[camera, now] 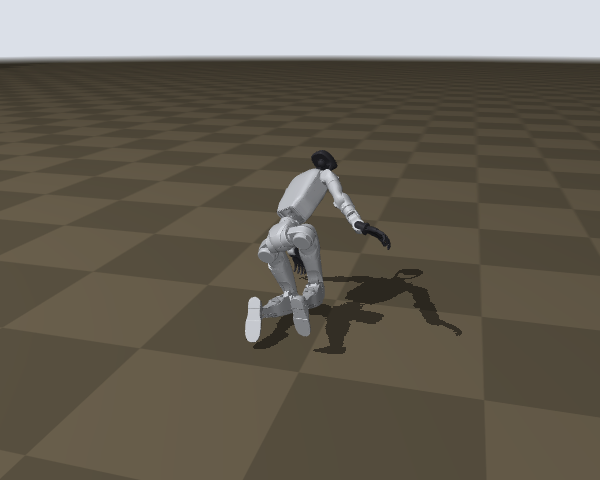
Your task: Stand up
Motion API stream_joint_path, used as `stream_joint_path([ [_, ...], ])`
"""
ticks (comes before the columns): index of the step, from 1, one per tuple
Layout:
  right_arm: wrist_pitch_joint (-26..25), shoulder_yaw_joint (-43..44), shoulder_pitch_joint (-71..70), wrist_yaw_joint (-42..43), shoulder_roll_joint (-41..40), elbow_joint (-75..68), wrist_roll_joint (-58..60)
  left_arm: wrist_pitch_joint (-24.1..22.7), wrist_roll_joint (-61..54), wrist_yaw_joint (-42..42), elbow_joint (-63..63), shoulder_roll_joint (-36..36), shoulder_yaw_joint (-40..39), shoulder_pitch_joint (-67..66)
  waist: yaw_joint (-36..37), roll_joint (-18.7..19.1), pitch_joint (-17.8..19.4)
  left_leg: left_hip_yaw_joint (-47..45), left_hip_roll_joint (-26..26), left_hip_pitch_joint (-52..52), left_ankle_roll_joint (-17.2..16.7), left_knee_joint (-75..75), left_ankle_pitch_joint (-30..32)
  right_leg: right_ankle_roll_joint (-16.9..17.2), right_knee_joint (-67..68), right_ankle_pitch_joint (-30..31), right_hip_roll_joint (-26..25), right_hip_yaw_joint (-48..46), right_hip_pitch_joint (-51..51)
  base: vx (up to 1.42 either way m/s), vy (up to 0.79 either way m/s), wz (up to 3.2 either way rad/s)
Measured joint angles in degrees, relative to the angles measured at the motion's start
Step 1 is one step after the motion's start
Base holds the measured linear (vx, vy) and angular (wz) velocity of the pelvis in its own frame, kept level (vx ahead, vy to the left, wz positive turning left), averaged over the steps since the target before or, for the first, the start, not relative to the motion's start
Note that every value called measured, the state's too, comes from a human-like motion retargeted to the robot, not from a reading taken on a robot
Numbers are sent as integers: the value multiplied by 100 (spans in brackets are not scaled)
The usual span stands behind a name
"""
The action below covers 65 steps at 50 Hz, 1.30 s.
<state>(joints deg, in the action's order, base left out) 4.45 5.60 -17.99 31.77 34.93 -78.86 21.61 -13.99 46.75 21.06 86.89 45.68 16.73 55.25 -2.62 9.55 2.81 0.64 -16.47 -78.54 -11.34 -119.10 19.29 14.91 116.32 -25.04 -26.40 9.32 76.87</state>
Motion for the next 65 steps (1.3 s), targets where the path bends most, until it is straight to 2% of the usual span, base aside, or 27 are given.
stream_joint_path([
  [2,-62,256,188,-87,191,82,-115,-154,135,-350,-14,113,-207,-96,7,117,-29,-43,-276,-150,56,19,203,1,174,-396,248,-235,655,-25,7,-78],
  [5,-115,624,596,-117,379,153,-346,-262,461,-886,-40,156,-462,-126,58,267,90,15,-541,-187,283,-8,407,-17,251,226,420,-390,1096,-8,0,23],
  [7,-152,807,840,-148,454,164,-400,-206,412,-1169,-20,175,-349,-117,82,421,246,150,-704,-99,329,16,533,-499,-13,2169,790,-582,1101,15,-18,70],
  [8,-184,884,930,-143,478,173,-418,-70,425,-1112,7,169,-288,-117,137,498,370,183,-878,-27,348,51,660,-1165,-196,3388,1283,-787,1144,19,-9,12],
  [9,-201,935,960,-139,475,170,-434,-11,430,-1058,-2,180,-257,-97,97,580,367,250,-824,-53,313,122,725,-1125,-233,4048,1466,-633,1071,26,15,-29],
  [10,-209,973,960,-134,459,162,-448,10,432,-1005,-30,200,-241,-67,10,664,302,332,-657,-130,251,210,760,-731,-197,4430,1494,-301,940,22,10,24],
  [11,-257,1057,986,-78,437,179,-477,281,457,-171,-99,79,-221,-120,0,782,492,359,-707,-91,320,251,942,-1675,-4,5075,2237,-570,1114,14,-1,64],
  [12,-289,1127,1005,-41,408,188,-499,466,477,424,-168,-4,-198,-136,-73,903,583,429,-635,-81,281,345,1065,-2301,94,5423,2614,-653,1245,12,0,59],
  [13,-292,1170,1011,-43,361,178,-507,477,484,540,-236,-8,-171,-78,-270,1034,480,586,-318,-131,24,546,1070,-2290,4,5178,2260,-364,1292,7,28,10],
  [15,-297,1101,1033,102,379,290,-319,695,865,1753,-100,-129,-171,-288,70,1220,1237,539,-1351,639,370,334,639,-2720,467,3482,1094,39,1011,-20,40,38],
  [18,-329,1123,1088,266,424,331,-199,1110,930,1758,64,-173,35,-392,-196,1270,1810,275,-1060,1686,-53,318,100,-2430,437,760,1455,499,1054,-7,26,116],
  [20,-332,1174,1055,310,420,409,-162,1219,830,1569,176,-257,47,-438,-481,1170,2112,118,-636,2316,-356,368,-208,-1094,-60,-813,1255,512,1067,14,12,143],
  [22,-300,1143,984,342,450,601,-189,1198,656,1247,261,-330,-78,-498,-851,878,2532,-301,-183,3179,-362,477,-451,-14,-589,-1467,1215,265,1108,15,10,188],
  [23,-297,1098,1014,365,452,686,-220,1187,580,1121,280,-355,-91,-606,-1022,704,2650,-477,88,3613,-363,600,-507,1,-831,-1419,1364,-38,1148,30,-23,205],
  [27,-200,959,1324,429,347,1151,-374,1252,238,988,278,-535,-75,-1174,-1485,116,2698,-689,872,4877,-366,1053,-519,9,-1634,-1440,768,-813,1218,33,-33,165],
  [30,-85,872,1263,519,311,1568,-482,1218,18,739,245,-710,-227,-1359,-1685,-71,2698,-956,1115,5218,-366,1151,-603,-7,-1809,-1274,236,88,1258,10,-2,48],
  [31,-60,832,1186,504,316,1665,-475,1227,-56,596,218,-774,-275,-1385,-1701,-96,2698,-1040,1169,5299,-366,1154,-632,-93,-1561,-1273,607,150,1288,6,-12,30],
  [32,-37,790,1110,490,318,1751,-475,1236,-126,462,184,-839,-314,-1399,-1729,-88,2698,-1058,1188,5340,-366,1169,-616,-126,-1393,-1320,734,247,1298,12,-42,55],
  [33,-17,744,1036,480,312,1816,-487,1247,-187,347,136,-907,-335,-1393,-1782,-11,2698,-946,1137,5300,-365,1208,-512,-50,-1384,-1465,375,413,1269,16,-53,73],
  [40,104,317,-17,341,644,1622,-526,1212,-325,271,-253,-1563,-281,-1120,-1462,479,2623,-650,1385,5225,-366,1861,-633,-909,-1347,-1459,280,559,1198,27,-52,43],
  [42,183,109,-272,236,812,1622,-499,1226,-360,269,-339,-1696,-112,-1069,-1326,590,2497,-629,1775,5050,-366,2122,-784,-1030,-1508,-1366,281,652,1181,30,-14,9],
  [46,275,-121,-564,254,903,1740,-360,1245,-246,259,-637,-1912,93,-1123,-1210,828,2069,-315,1893,4701,-366,2986,-731,-1272,-2117,-1042,535,755,1132,25,-11,31],
  [49,440,-198,-524,327,801,1811,-313,1271,-176,239,-820,-2057,228,-1293,-1078,855,1819,-178,1994,4719,-366,3965,-308,-1443,-2738,-804,723,893,770,36,-30,41],
  [53,660,-281,-325,280,656,1692,-65,1212,-359,97,-952,-2320,298,-1761,-1022,837,1762,-72,1977,5195,-366,5338,968,-1627,-3593,-630,1074,1102,-187,43,-19,53],
  [57,822,-315,-166,284,452,1339,218,1092,-751,-136,-837,-2553,386,-2282,-932,785,1855,-316,2008,5276,-366,5284,1060,-1623,-4551,-549,1500,1412,-1386,49,6,36],
  [59,930,-331,-85,287,301,1111,275,1043,-813,-211,-758,-2650,369,-2608,-950,549,1739,-153,2513,5140,-366,5439,699,-1738,-5293,-282,1876,1615,-1994,46,-46,107],
  [65,1021,-374,124,291,-215,750,466,918,-1022,-292,-500,-2820,-2,-3759,-577,357,1693,-206,2229,4385,-364,4933,-1231,-2042,-7226,630,2049,1418,-3817,47,-38,5],
])
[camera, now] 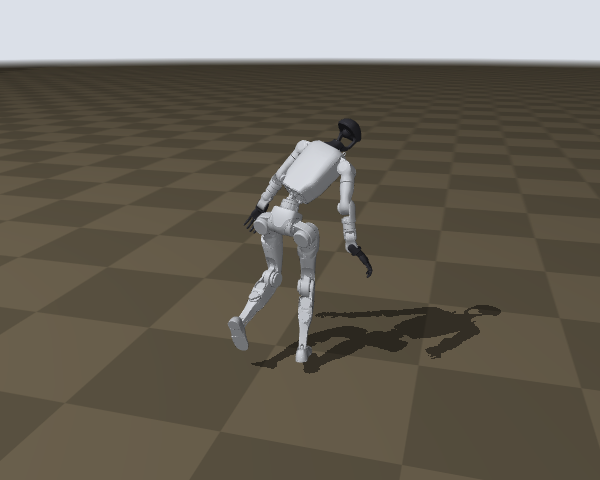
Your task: Stand up
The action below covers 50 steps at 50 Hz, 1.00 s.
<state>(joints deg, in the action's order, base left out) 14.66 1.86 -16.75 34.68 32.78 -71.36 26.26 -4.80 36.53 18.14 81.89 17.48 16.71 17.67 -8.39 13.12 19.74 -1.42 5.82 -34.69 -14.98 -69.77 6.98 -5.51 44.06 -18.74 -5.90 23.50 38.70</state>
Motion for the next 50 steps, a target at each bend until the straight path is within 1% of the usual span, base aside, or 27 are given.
stream_joint_path([
  [3,63,-51,82,79,-204,-93,-76,-115,-179,-152,143,20,-157,-541,351,39,-37,59,-193,-316,1,835,-564,-29,-905,572,-18,-88,-875,53,-21,-40],
  [5,76,-137,122,115,-337,-162,-132,-160,-233,-224,245,50,-283,-926,615,109,-73,163,-471,-440,99,1580,-917,-114,-1568,979,-132,-143,-1529,65,-20,-54],
  [8,73,-193,212,158,-471,-177,-114,-203,-221,-277,351,100,-480,-1482,840,188,-165,90,-863,-479,611,2980,-1238,-179,-2301,1526,-164,-187,-2393,69,-9,-22],
  [10,65,-236,248,182,-531,-159,-113,-209,-217,-287,411,131,-583,-1788,998,259,-237,32,-1182,-429,979,3990,-1419,-208,-2663,1767,-228,-136,-2902,69,-5,-32],
  [12,54,-287,254,174,-579,-145,-140,-202,-198,-267,465,143,-711,-2027,1166,213,-332,-4,-1327,-386,1477,4846,-1685,-323,-2934,1938,-210,-87,-3319,73,-3,-47],
  [13,40,-323,238,143,-601,-154,-171,-193,-179,-252,500,142,-786,-2124,1225,175,-377,-8,-1346,-335,1660,5211,-1719,-389,-3019,1999,-185,-89,-3486,86,2,-51],
  [15,3,-448,228,42,-652,-213,-277,-170,-181,-239,582,127,-909,-2342,1325,113,-471,-169,-1486,-75,1658,5625,-1456,-500,-3073,2054,-198,-17,-3841,96,7,-65],
  [17,-47,-563,257,-156,-698,-279,-348,-148,-179,-289,673,89,-1045,-2556,1384,96,-585,-622,-1702,243,1532,5257,-1355,-564,-2889,2248,-319,96,-4137,99,9,-70],
  [18,-74,-588,274,-273,-736,-289,-335,-124,-159,-340,717,56,-1148,-2626,1304,98,-651,-820,-1719,288,1605,4993,-1485,-607,-2731,2508,-395,21,-4187,101,13,-44],
  [19,-102,-627,292,-368,-776,-309,-352,-88,-102,-435,774,4,-1267,-2641,1246,98,-694,-524,-1708,318,1599,4898,-1501,-639,-2489,2840,-439,-87,-4182,95,13,-39],
  [20,-130,-671,310,-452,-817,-334,-382,-44,-27,-554,839,-58,-1394,-2627,1200,97,-726,19,-1684,341,1552,4888,-1460,-666,-2205,3208,-465,-210,-4148,88,13,-12],
  [22,-179,-666,419,-632,-839,-484,-616,52,94,-974,928,-102,-1391,-2470,1059,303,-894,-392,-1950,550,1500,4660,-1768,-585,-1534,3694,-565,-819,-3898,86,10,39],
  [24,-229,-590,595,-864,-865,-608,-836,76,70,-1413,945,-120,-1282,-2241,1024,446,-1041,-465,-2049,756,1532,4506,-2093,-559,-742,3523,-712,-1228,-3541,76,1,25],
  [25,-256,-555,673,-991,-874,-660,-936,47,15,-1618,931,-128,-1221,-2097,1036,496,-1081,-424,-2107,874,1508,4488,-2167,-583,-344,3309,-809,-1311,-3351,74,2,-9],
  [27,-304,-423,835,-1235,-868,-757,-1035,-53,-127,-1931,822,-129,-1066,-1749,1040,522,-1143,-402,-2103,1167,1468,4586,-2218,-784,230,2668,-857,-1558,-2938,77,5,-5],
  [28,-333,-341,925,-1345,-858,-810,-1053,-97,-132,-2050,717,-134,-1025,-1593,999,507,-1164,-418,-2056,1333,1468,4671,-2227,-700,363,2543,-952,-1491,-2757,78,3,27],
  [31,-462,-120,1228,-1612,-825,-979,-1058,-286,-144,-2178,360,-146,-912,-1169,736,484,-1222,-381,-1842,1803,1521,4962,-2258,-154,377,2134,-1184,-1332,-2213,64,0,61],
  [34,-571,104,1500,-1834,-774,-1096,-1000,-478,-186,-2181,100,-127,-784,-679,453,315,-1251,-357,-1483,2285,1584,5284,-2259,344,-245,1891,-1112,-1088,-1819,70,-5,57],
  [38,-664,406,1856,-1981,-723,-1172,-897,-651,-207,-2240,-62,-91,-587,-19,53,-75,-1239,-292,-858,3026,1639,5758,-2201,1023,-1772,1790,-673,-545,-1584,63,-10,53],
  [40,-696,549,2002,-2001,-704,-1232,-869,-738,-154,-2239,-140,-83,-562,221,-99,-296,-1201,-258,-527,3458,1674,6000,-2143,1266,-2700,1718,-438,-98,-1572,78,-20,31],
  [41,-713,608,2058,-2021,-695,-1291,-864,-778,-131,-2206,-181,-82,-555,296,-154,-382,-1171,-262,-396,3702,1690,6120,-2095,1332,-3133,1732,-304,-28,-1567,76,-21,19],
  [43,-752,708,2144,-2065,-663,-1436,-857,-870,-122,-2116,-246,-81,-518,415,-260,-508,-1119,-253,-190,4161,1680,6289,-1979,1466,-3827,1971,-76,92,-1588,79,-25,11],
  [45,-811,792,2177,-2129,-617,-1607,-843,-951,-146,-2009,-287,-84,-476,481,-277,-523,-1121,-169,-107,4475,1537,6308,-1797,1410,-4153,2312,-16,212,-1706,79,-28,-4],
  [47,-878,875,2223,-2201,-598,-1755,-827,-981,-160,-1942,-315,-108,-426,451,-328,-488,-1213,1,-113,4634,1284,6121,-1435,1237,-3985,2514,-90,248,-1860,88,-36,13],
  [48,-907,910,2256,-2241,-603,-1824,-829,-999,-147,-1924,-322,-124,-401,393,-364,-483,-1277,72,-110,4698,1168,5969,-1156,1127,-3838,2583,-35,-155,-1872,94,-39,29],
  [49,-934,944,2279,-2294,-613,-1892,-830,-1008,-112,-1903,-325,-155,-392,304,-391,-490,-1340,91,-101,4721,1086,5743,-751,1014,-3751,2547,-81,-34,-1957,105,-45,33],
  [50,-960,977,2296,-2353,-625,-1959,-832,-1013,-64,-1881,-326,-192,-392,198,-414,-502,-1402,86,-88,4725,1021,5480,-283,901,-3693,2458,-179,350,-2079,92,-36,-6],
])
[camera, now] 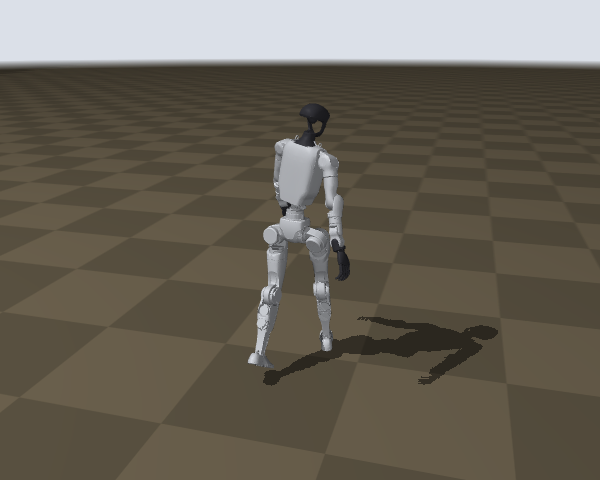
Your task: Stand up
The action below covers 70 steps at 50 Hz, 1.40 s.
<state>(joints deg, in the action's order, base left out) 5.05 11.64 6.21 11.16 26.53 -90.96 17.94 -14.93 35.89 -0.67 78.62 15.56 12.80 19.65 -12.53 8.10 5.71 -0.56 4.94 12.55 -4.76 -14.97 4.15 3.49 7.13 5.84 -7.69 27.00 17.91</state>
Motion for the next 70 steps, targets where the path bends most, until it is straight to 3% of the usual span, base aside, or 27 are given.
stream_joint_path([
  [3,-99,-45,-135,-225,18,-204,-76,20,10,116,159,-112,71,-318,149,-117,-34,-408,23,-422,42,-1338,1740,-138,263,-441,237,-170,-323,69,-19,-32],
  [5,-107,-212,-308,-212,-2,-285,-215,26,-3,120,305,-147,69,-539,242,-260,-14,-772,-39,-862,379,-2377,2154,-280,276,-591,366,-95,-649,75,-24,-26],
  [8,-37,-403,-670,-164,-98,-281,-241,95,52,61,423,-166,-70,-878,285,-293,0,-1157,-419,-1479,230,-3524,1169,-416,196,-723,440,-175,-993,68,-23,4],
  [12,68,-631,-1058,-130,-256,16,-11,159,74,131,507,-216,-411,-1496,686,-322,52,-649,-4,-2395,-330,-3693,293,-582,39,-827,454,-34,-1466,58,-17,-47],
  [13,128,-724,-1150,-77,-289,107,1,168,11,126,555,-216,-457,-1632,783,-297,55,-689,-80,-2586,-316,-3551,117,-639,4,-850,419,-31,-1569,56,-13,-61],
  [18,350,-1097,-1609,103,-424,560,86,203,-173,-34,783,-175,-832,-2285,1379,-43,51,-821,-729,-3390,263,-2146,-549,-905,-13,-1021,74,113,-1991,69,-12,-58],
  [23,435,-1258,-1998,101,-527,698,173,278,-301,-82,1190,-124,-1239,-2797,1644,187,-10,-812,-1009,-3721,967,198,-451,-1092,55,-1128,-222,175,-2457,75,-6,-15],
  [25,440,-1319,-2063,90,-566,698,208,329,-360,-91,1410,-116,-1424,-2980,1760,130,-82,-1083,-989,-3700,1071,1040,-646,-1128,118,-1087,-179,279,-2644,84,-3,-34],
  [27,450,-1360,-2056,72,-621,709,280,363,-446,-116,1621,-108,-1631,-3157,1841,118,-126,-1315,-964,-3539,813,1431,-906,-1154,271,-953,-230,389,-2856,92,-1,-54],
  [28,454,-1378,-2029,45,-655,727,333,386,-511,-141,1716,-102,-1731,-3239,1898,137,-116,-1345,-1011,-3449,763,1365,-939,-1165,383,-834,-299,468,-2979,97,1,-65],
  [30,457,-1396,-1916,-63,-720,785,431,453,-669,-207,1877,-86,-1883,-3366,1920,112,-157,-1196,-977,-3343,983,981,-1181,-1132,571,-517,-369,601,-3174,103,2,-50],
  [33,470,-1382,-1570,-324,-796,843,522,643,-899,-339,1878,-83,-2057,-3566,1913,23,-320,-892,-811,-3318,1332,622,-898,-978,1002,532,-449,453,-3335,111,2,-34],
  [35,438,-1420,-1340,-549,-853,782,521,788,-1052,-473,1878,-80,-2167,-3599,1864,22,-374,-898,-1089,-3275,1185,129,-1040,-761,1714,1686,-716,221,-3228,107,-2,-34],
  [37,298,-1489,-1155,-808,-827,610,457,911,-1277,-675,1878,-76,-2034,-3502,1763,236,-373,-705,-1363,-3086,943,-107,-1268,-716,2914,2050,-898,-630,-2606,97,1,-12],
  [38,198,-1490,-1068,-951,-791,527,480,972,-1399,-783,1878,-72,-1903,-3415,1699,338,-396,-719,-1452,-2955,862,-177,-1444,-748,3476,1924,-838,-1100,-2225,81,3,0],
  [40,-43,-1378,-889,-1231,-700,415,660,1107,-1555,-978,1878,-66,-1609,-3096,1600,502,-418,-808,-1602,-2649,763,-213,-1710,-1222,4439,860,-900,-1643,-1559,84,8,-2],
  [42,-273,-1109,-671,-1361,-613,359,895,1122,-1461,-1102,1878,-81,-1405,-2623,1586,472,-421,-885,-1510,-2296,716,-54,-1797,-1401,4772,370,-969,-1633,-1057,78,10,-3],
  [47,-382,-472,-72,-1323,-450,202,704,701,-995,-1421,1205,-142,-893,-1544,1200,401,-442,-685,-1004,-1492,759,464,-1907,-590,4076,-276,-1290,-1184,-27,86,10,79],
  [50,-417,-161,179,-1482,-406,64,408,342,-898,-1522,509,-113,-546,-1006,875,220,-439,-575,-619,-1021,764,740,-1907,-62,2686,-336,-948,-963,377,83,1,113],
  [55,-631,243,389,-1782,-350,-208,202,-93,-748,-1216,-344,-143,-219,-303,318,-381,-353,25,245,-38,662,1001,-1624,1149,-285,-128,217,-731,499,94,-12,124],
  [58,-648,264,409,-1866,-377,-289,142,-260,-772,-1089,-581,-142,-30,-72,290,-334,-318,191,80,438,292,836,-1227,1151,-899,-145,24,-991,260,97,-30,51],
  [60,-649,293,395,-1891,-370,-306,162,-339,-737,-1108,-693,-186,69,-36,330,-386,-475,217,275,439,157,618,-569,959,-679,172,247,-971,227,76,-2,35],
  [62,-655,292,365,-1893,-420,-348,195,-406,-574,-1060,-715,-223,127,-216,269,-458,-584,185,322,457,-49,96,525,719,-478,426,390,-844,108,93,-21,60],
  [65,-678,204,173,-1978,-478,-397,255,-386,-361,-680,-415,-288,231,-612,446,-492,-653,-262,395,17,-435,-1233,2457,27,-8,-66,300,-550,-285,104,-27,-1],
  [68,-713,-48,-260,-1953,-489,-266,265,-249,-266,-498,317,-321,103,-854,491,-547,-608,-868,98,-739,-368,-2809,2332,-86,56,-429,528,-469,-718,95,-18,-13],
  [70,-641,-158,-544,-1824,-535,-87,279,-116,-134,-659,752,-264,-70,-1057,561,-544,-602,-1189,-111,-1213,-134,-3435,1350,-282,0,-561,515,-477,-1012,70,-11,-22],
])
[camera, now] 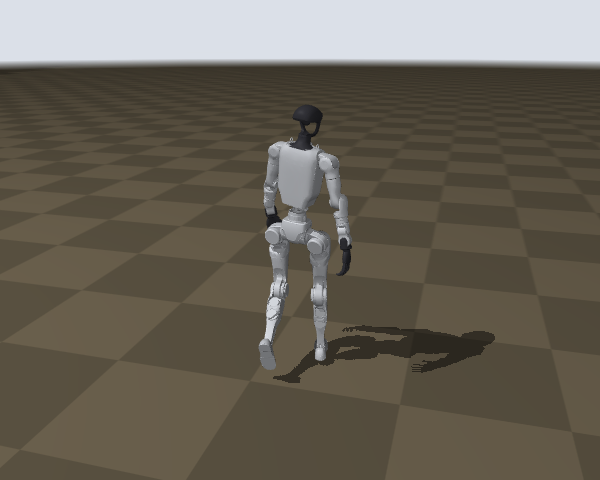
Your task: Stand up
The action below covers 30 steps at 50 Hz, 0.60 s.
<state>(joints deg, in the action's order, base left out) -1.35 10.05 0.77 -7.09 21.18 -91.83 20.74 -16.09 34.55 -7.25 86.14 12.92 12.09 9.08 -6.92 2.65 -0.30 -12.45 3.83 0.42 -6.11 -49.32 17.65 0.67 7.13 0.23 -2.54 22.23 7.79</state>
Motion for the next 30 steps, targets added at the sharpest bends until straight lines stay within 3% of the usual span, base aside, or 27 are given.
stream_joint_path([
  [4,285,-190,-456,138,-160,533,-37,328,146,-35,628,168,-483,-595,465,26,57,249,37,-1115,-114,-60,-1005,-309,-97,-198,-123,200,-490,83,-16,-72],
  [6,434,-366,-662,176,-216,846,-100,442,-6,9,931,253,-722,-859,727,104,81,214,-252,-1607,40,319,-1458,-475,-120,-296,-281,360,-700,77,-10,-97],
  [10,729,-702,-1070,322,-221,1364,-27,705,-452,-112,1126,339,-1331,-1589,1112,319,108,290,-877,-2296,891,2152,-1969,-838,-101,-570,-606,610,-1158,79,-1,-78],
  [15,775,-919,-1269,387,-211,1567,275,862,-842,-176,1126,301,-1875,-2231,1058,217,1,920,-643,-2552,1917,4784,-1544,-1008,-93,-711,-457,685,-1568,78,6,-8],
  [18,794,-980,-1118,412,-279,1535,422,960,-968,-117,1126,281,-2134,-2502,1044,253,-111,470,-881,-2472,1629,4602,-1678,-1043,83,-374,-544,636,-1841,71,3,-32],
  [20,806,-1055,-945,428,-323,1416,441,1058,-1063,-108,1126,268,-2222,-2582,1166,290,-157,-35,-1112,-2411,1359,4127,-1554,-1044,403,192,-676,663,-1964,99,14,-82],
  [22,782,-1078,-802,410,-343,1124,460,1172,-1155,-150,1126,265,-2232,-2492,1119,338,-204,557,-1121,-2394,1291,3904,-1698,-1055,922,1289,-853,427,-1901,89,12,-39],
  [23,727,-1108,-736,393,-352,931,464,1193,-1187,-177,1126,265,-2217,-2424,1114,377,-198,436,-1307,-2307,1210,3756,-1785,-960,1303,2001,-1031,477,-1838,90,11,-17],
  [25,563,-1106,-656,343,-324,475,521,1184,-1268,-276,1126,294,-2044,-2175,979,542,-166,487,-1506,-2143,1084,3562,-2020,-714,2345,2647,-1484,230,-1418,82,7,9],
  [27,390,-1075,-561,283,-275,120,645,1136,-1308,-333,1126,336,-1798,-1800,958,697,-189,317,-1687,-1913,977,3479,-2319,-696,3326,2285,-1535,-428,-776,83,13,-22],
  [30,237,-864,-255,149,-165,-83,870,972,-1158,-270,1126,368,-1482,-1079,1072,773,-207,58,-1754,-1504,851,3570,-2533,-1107,4112,1313,-1514,-957,-33,70,15,-32],
])
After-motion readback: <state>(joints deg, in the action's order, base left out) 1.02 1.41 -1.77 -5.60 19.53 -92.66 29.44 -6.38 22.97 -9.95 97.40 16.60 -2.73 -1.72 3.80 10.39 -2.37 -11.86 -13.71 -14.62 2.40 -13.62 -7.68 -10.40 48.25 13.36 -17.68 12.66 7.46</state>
